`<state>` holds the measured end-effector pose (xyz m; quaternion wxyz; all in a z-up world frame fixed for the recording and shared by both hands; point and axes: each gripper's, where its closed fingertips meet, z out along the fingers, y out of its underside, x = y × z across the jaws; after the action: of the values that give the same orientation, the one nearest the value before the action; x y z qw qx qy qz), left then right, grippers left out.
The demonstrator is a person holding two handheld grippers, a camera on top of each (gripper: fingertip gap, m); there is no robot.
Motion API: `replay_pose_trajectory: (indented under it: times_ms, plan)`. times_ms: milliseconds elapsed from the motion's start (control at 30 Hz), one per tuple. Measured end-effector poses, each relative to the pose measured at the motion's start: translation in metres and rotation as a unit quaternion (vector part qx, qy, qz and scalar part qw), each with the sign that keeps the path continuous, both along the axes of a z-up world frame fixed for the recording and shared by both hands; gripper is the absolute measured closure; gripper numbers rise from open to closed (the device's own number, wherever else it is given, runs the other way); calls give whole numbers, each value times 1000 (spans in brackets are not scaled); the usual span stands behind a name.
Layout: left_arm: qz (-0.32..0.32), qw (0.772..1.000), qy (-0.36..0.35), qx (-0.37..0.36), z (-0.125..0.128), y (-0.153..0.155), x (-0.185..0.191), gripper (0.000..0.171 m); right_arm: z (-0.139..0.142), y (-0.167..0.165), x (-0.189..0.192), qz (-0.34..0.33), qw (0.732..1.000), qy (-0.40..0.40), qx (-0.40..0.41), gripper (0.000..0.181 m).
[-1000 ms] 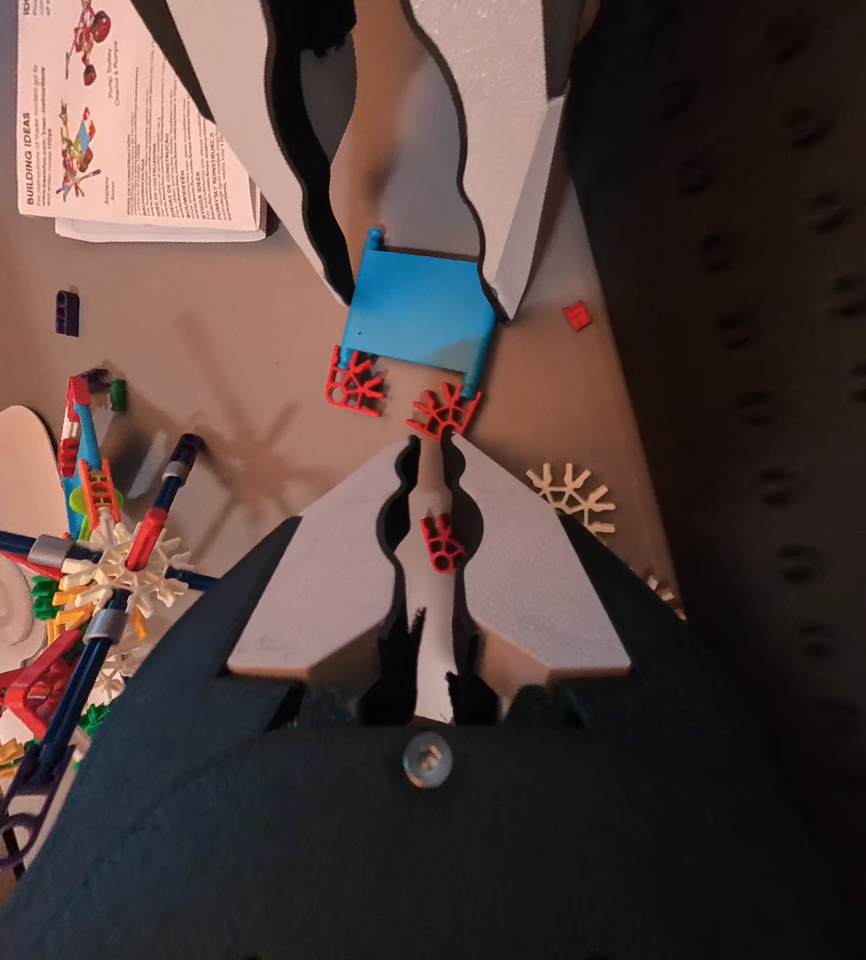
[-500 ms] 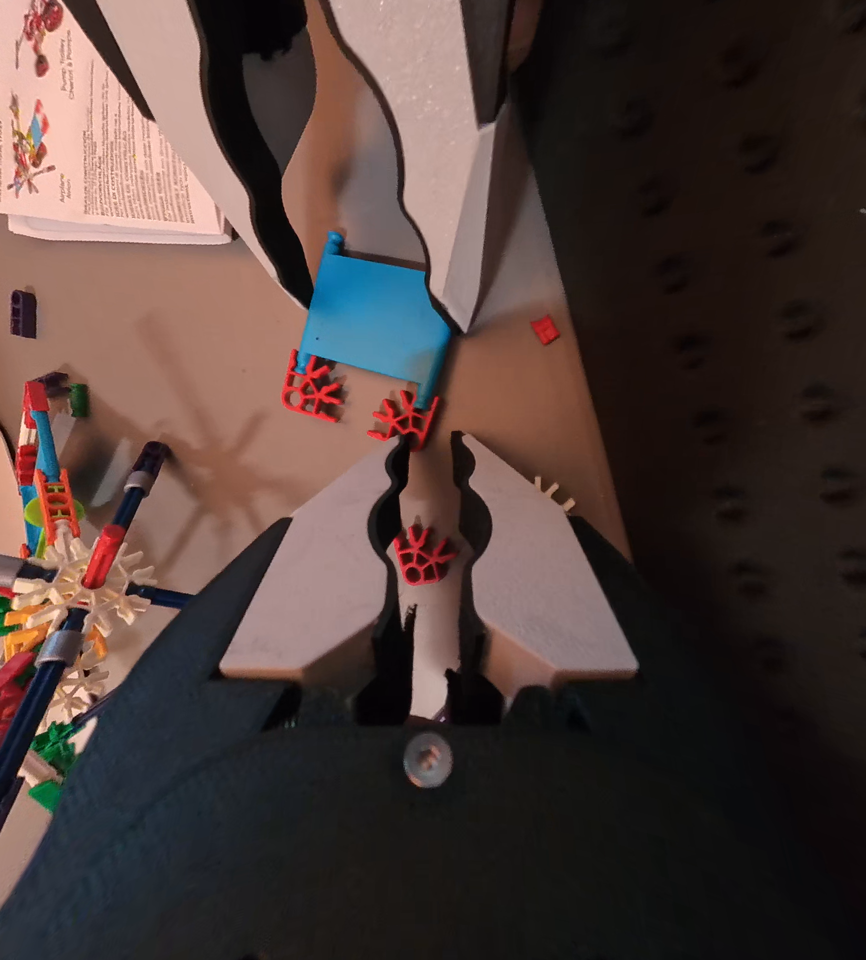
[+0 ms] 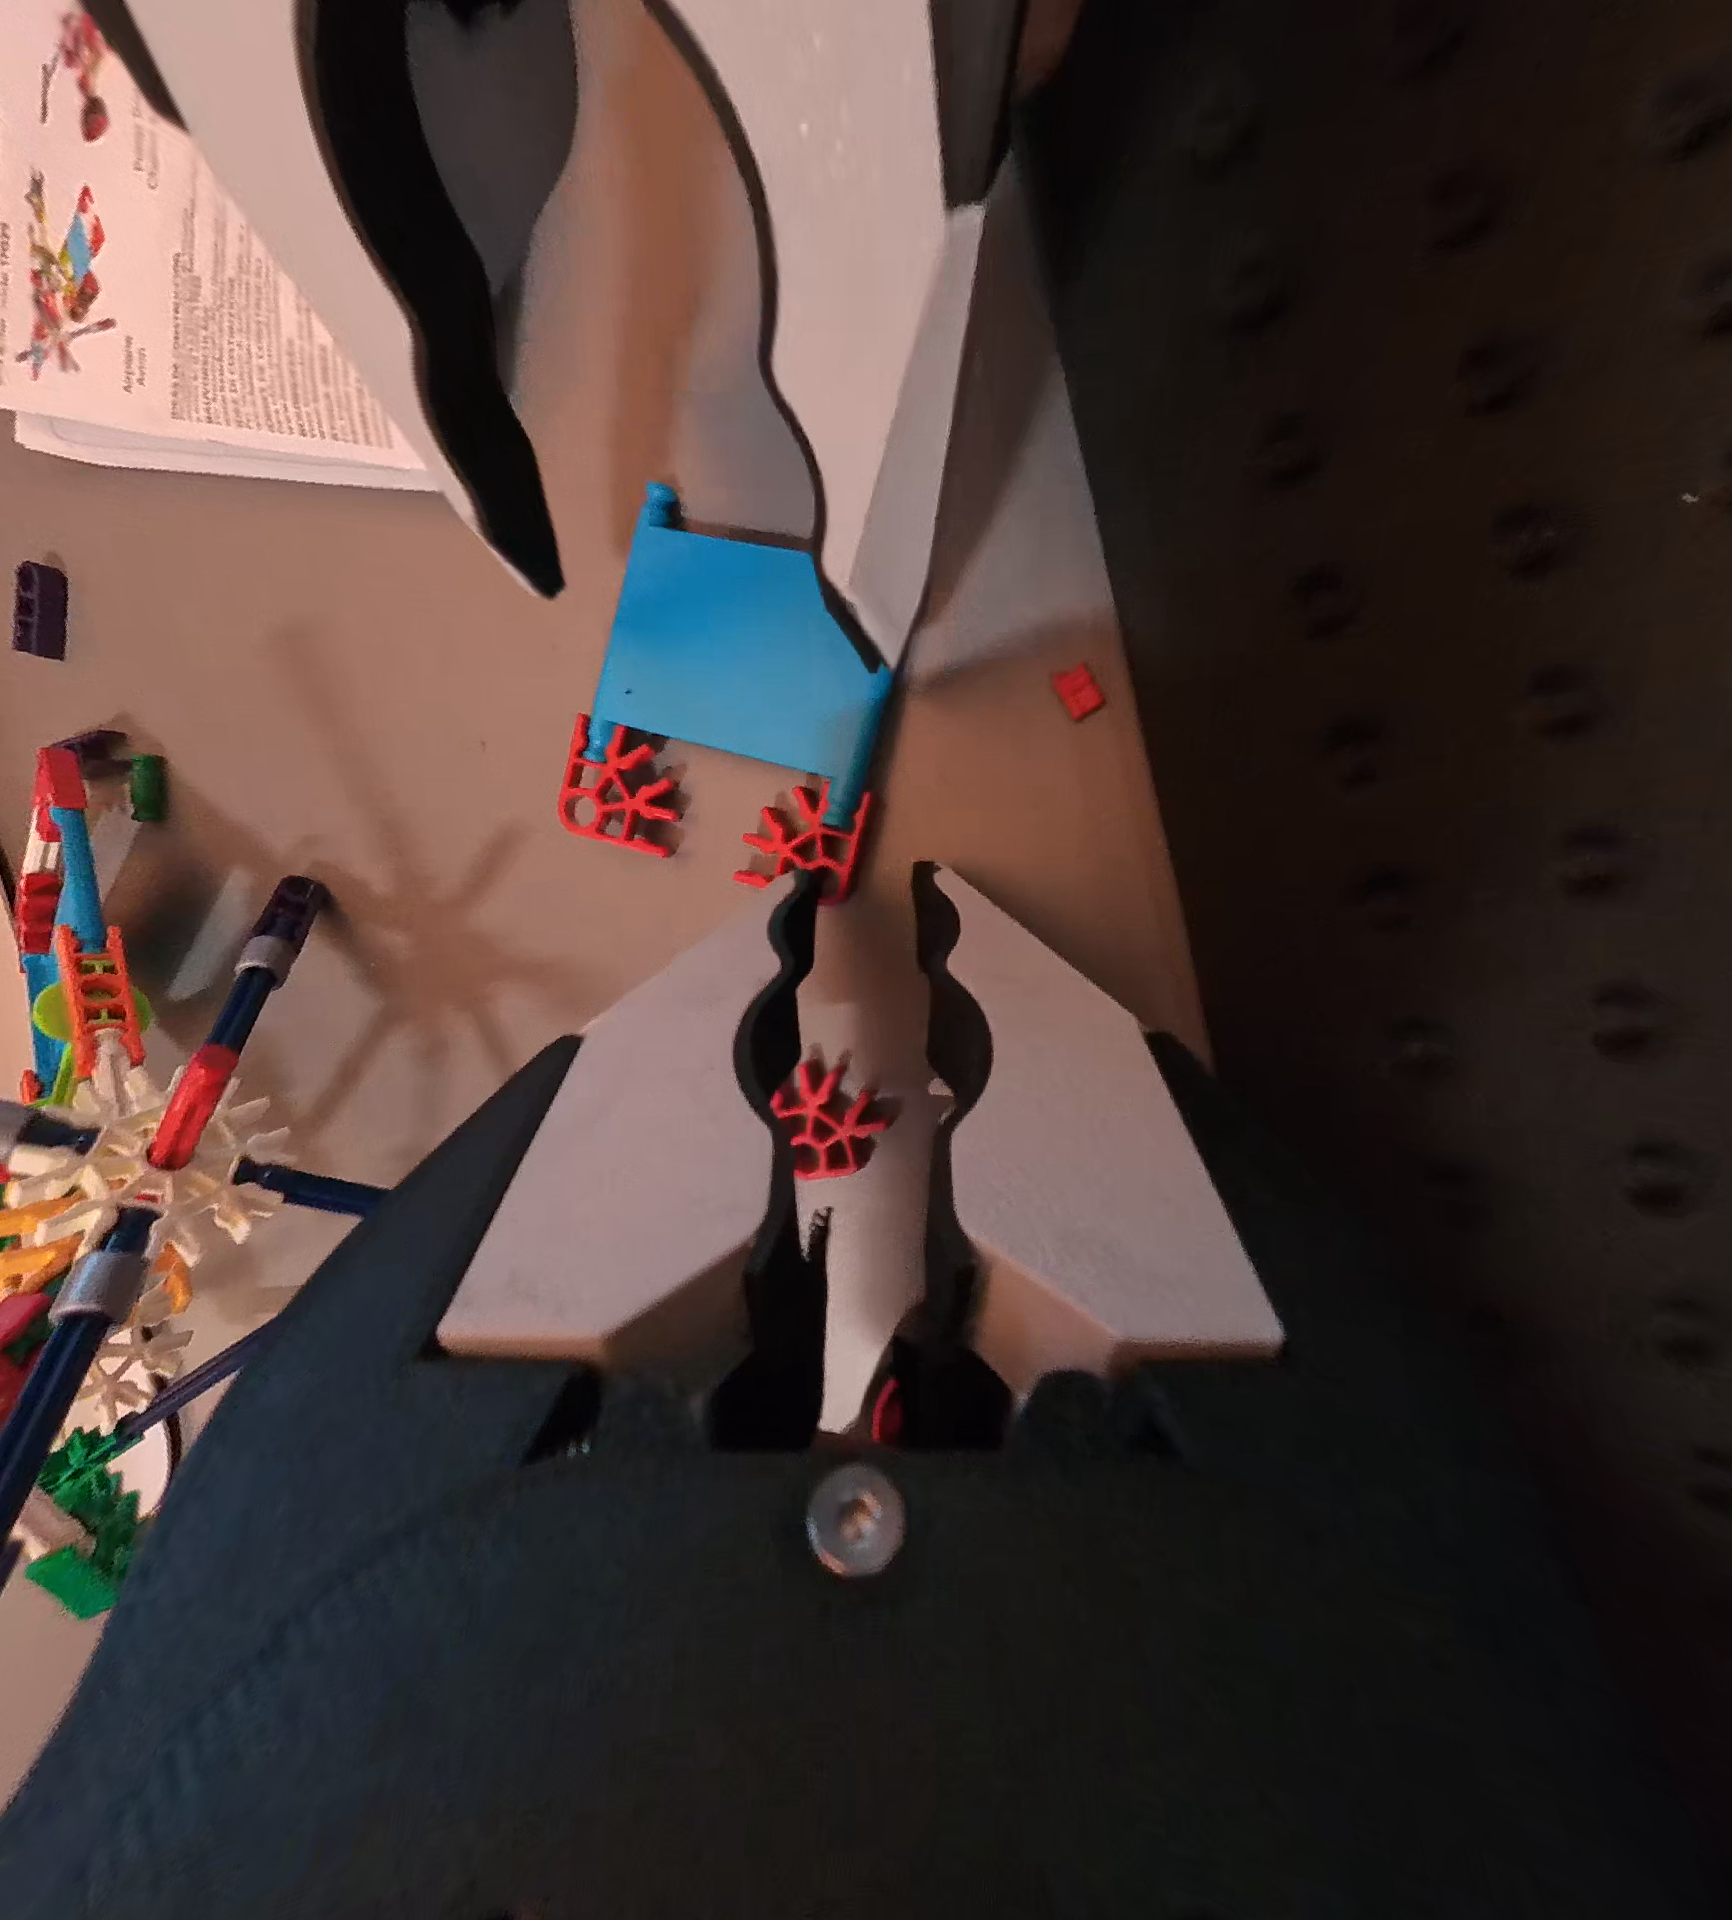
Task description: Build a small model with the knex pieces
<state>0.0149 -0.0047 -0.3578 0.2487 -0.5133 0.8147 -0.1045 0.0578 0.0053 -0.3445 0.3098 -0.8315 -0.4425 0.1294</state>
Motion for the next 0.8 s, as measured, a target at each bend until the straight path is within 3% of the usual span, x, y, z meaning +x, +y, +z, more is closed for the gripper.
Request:
replay_pose_trajectory:
  times_ms: [133, 367, 800]
  plan:
    - [3, 1000, -11, -9, 5, 1, 1, 155, 14, -1, -15, 30, 999, 35, 13, 138]
    - [-1, 1000, -13, -2, 3, 3, 0, 158, 2, -3, -35, 73, 997, 34, -2, 173]
    - [-10, 1000, -21, 5, 3, 0, 4, 160, -10, -4, -35, 81, 996, 22, -11, 181]
